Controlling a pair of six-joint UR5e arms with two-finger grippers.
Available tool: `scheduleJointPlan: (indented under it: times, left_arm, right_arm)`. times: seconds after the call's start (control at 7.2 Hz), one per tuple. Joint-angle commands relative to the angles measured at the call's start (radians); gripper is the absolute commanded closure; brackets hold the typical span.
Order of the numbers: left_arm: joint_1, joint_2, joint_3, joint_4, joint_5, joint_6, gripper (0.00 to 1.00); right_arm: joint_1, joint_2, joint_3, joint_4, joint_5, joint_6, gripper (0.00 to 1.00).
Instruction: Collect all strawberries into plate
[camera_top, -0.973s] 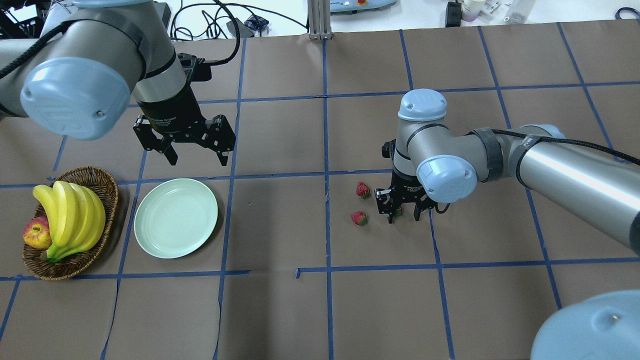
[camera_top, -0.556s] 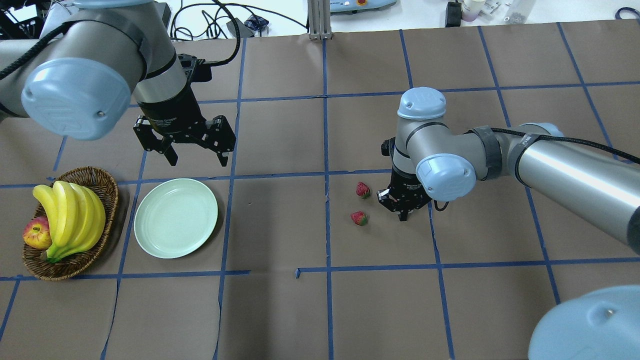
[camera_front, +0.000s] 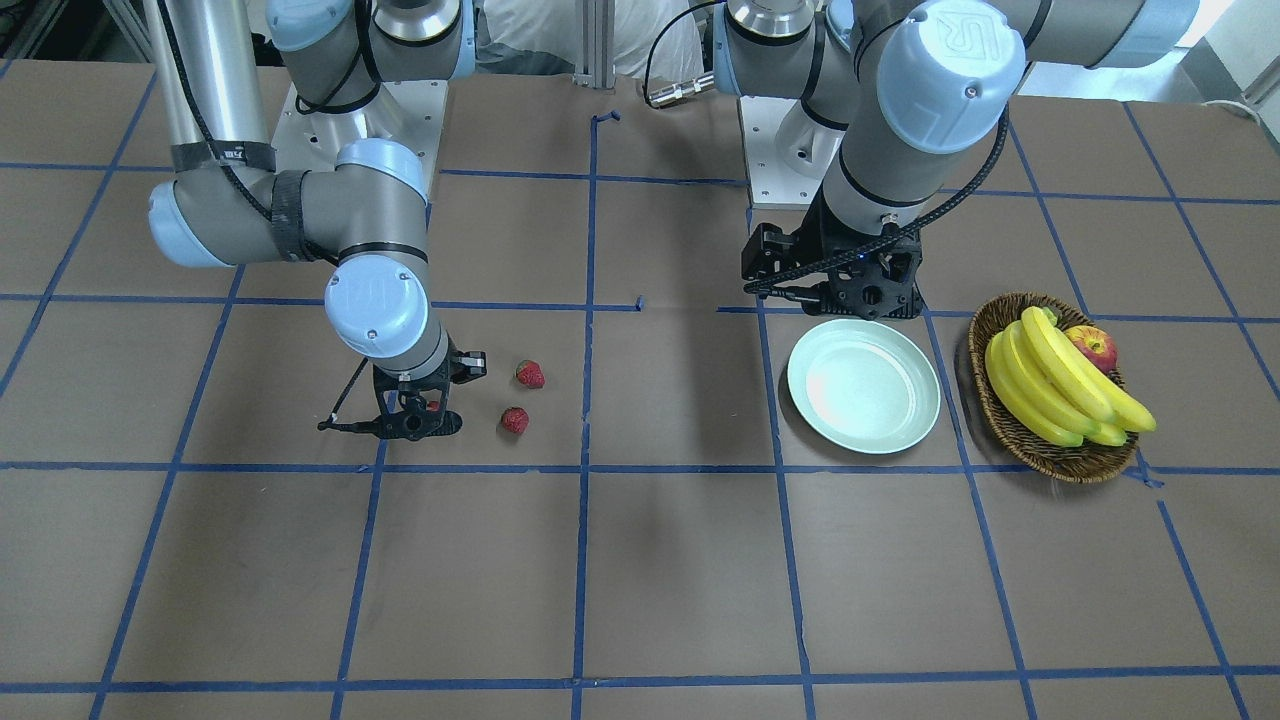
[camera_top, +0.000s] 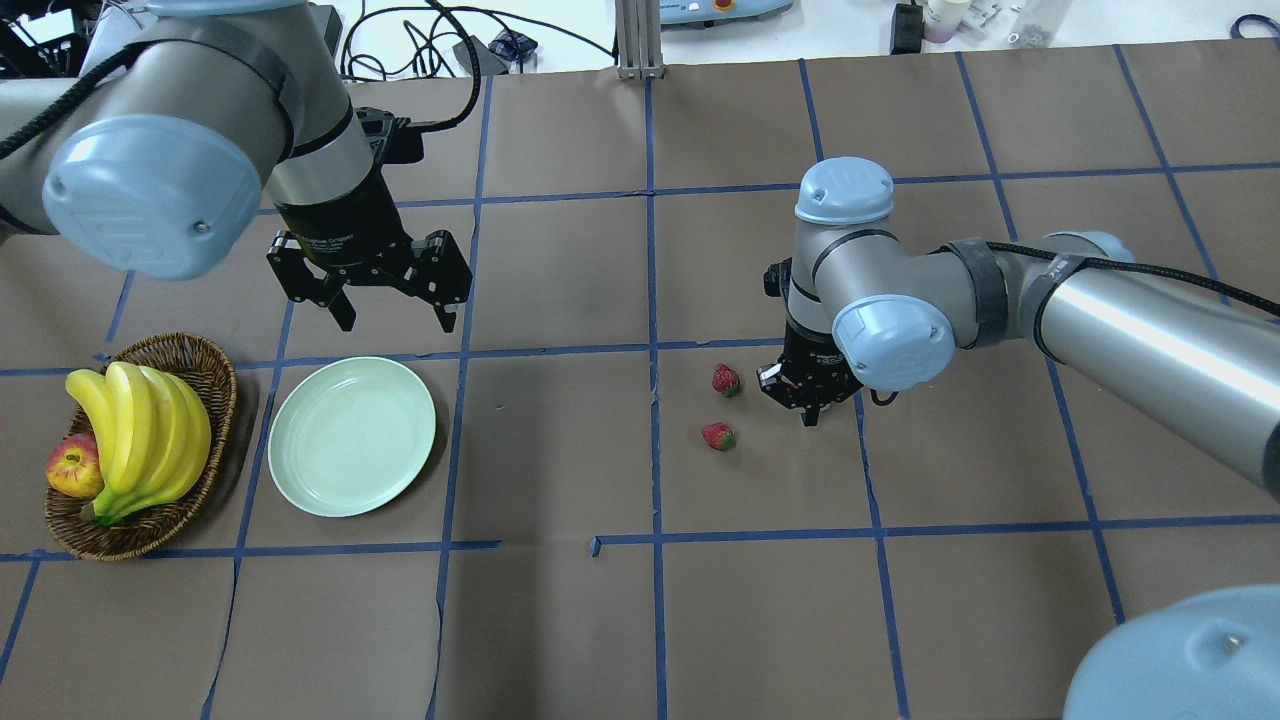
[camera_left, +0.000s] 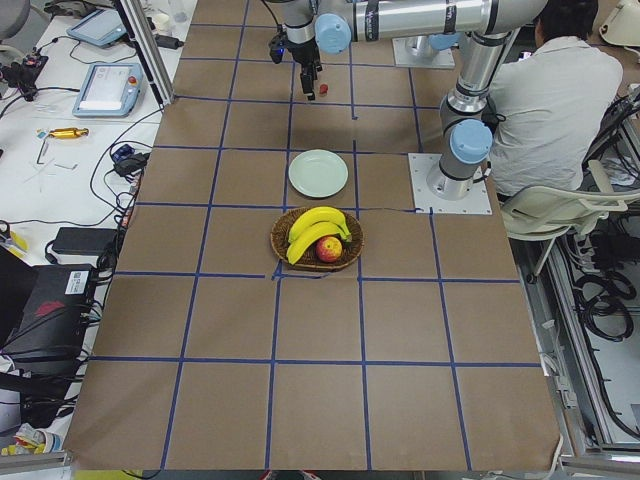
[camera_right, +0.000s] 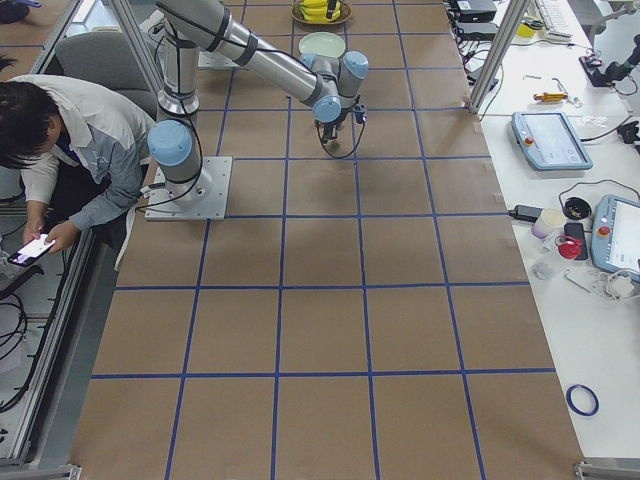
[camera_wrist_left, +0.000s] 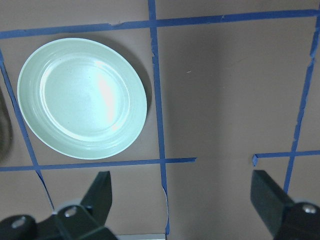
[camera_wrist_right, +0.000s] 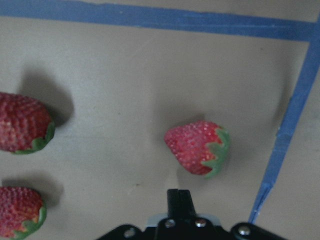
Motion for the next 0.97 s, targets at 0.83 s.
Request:
scheduleJointPlan:
  times: [0.83]
  left_arm:
    - [0.000, 0.000, 0.009, 0.002, -0.002, -0.005, 0.00]
  right_arm:
    - [0.012, 0.004, -0.061, -0.023, -0.044, -0.586, 0.00]
